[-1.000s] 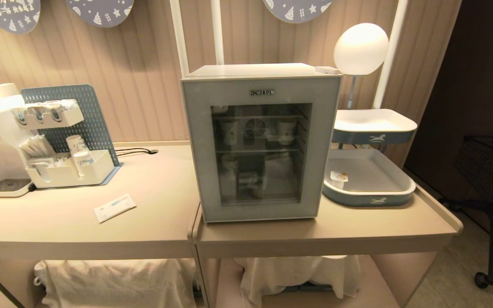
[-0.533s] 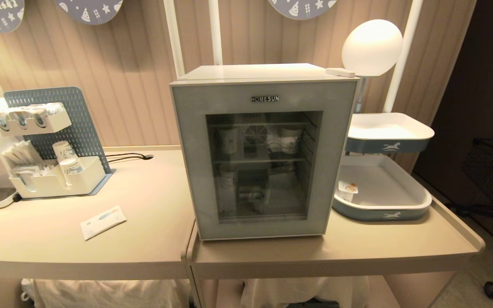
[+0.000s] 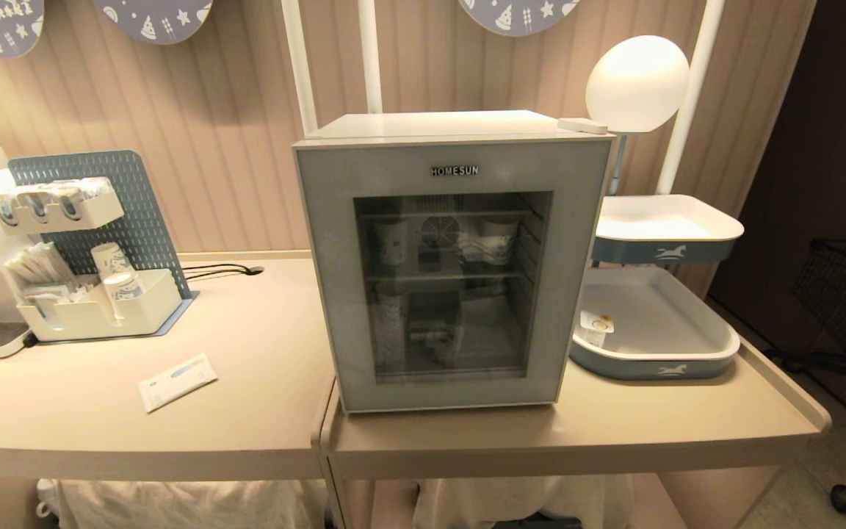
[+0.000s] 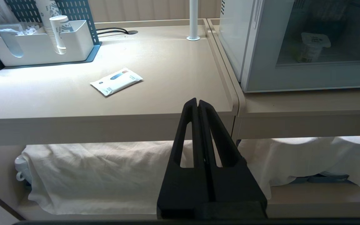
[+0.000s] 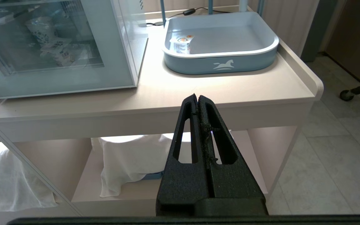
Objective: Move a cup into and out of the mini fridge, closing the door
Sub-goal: Open the freezer door
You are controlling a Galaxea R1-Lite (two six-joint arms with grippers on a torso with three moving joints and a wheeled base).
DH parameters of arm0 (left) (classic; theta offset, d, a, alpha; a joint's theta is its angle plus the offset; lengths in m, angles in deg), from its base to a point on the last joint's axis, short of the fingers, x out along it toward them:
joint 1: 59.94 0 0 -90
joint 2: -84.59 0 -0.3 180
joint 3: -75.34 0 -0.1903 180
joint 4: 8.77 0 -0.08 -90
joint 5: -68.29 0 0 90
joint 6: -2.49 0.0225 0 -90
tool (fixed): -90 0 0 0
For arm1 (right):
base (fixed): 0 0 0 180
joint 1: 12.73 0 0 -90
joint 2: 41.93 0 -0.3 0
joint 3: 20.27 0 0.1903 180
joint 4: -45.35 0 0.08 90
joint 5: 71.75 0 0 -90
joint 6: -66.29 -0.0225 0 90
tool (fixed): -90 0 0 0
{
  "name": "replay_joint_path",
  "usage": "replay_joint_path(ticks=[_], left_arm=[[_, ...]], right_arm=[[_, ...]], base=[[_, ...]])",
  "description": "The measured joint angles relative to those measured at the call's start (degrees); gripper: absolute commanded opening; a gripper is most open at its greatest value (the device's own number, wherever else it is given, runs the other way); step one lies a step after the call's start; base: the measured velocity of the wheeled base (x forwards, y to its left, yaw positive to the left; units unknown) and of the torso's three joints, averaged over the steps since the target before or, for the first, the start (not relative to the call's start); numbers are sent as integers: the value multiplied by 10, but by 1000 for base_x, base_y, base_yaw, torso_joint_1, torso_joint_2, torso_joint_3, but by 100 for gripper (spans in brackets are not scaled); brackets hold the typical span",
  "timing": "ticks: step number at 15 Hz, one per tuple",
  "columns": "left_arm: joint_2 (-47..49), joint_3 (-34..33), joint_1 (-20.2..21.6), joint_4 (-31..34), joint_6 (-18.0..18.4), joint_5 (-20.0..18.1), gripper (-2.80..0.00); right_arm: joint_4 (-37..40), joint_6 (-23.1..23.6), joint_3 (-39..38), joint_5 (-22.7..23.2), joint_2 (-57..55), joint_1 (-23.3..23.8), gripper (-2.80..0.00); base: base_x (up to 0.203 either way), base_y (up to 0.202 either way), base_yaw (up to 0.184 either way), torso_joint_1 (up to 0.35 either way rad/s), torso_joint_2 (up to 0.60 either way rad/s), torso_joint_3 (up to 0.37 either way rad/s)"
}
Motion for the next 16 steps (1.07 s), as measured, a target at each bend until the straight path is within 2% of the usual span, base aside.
replay_joint_path(ticks=[16], left_arm=[[0,0,0,0,1,1,-280]], right_arm=[[0,0,0,0,0,0,-280]], base=[[0,0,0,0,0,0]])
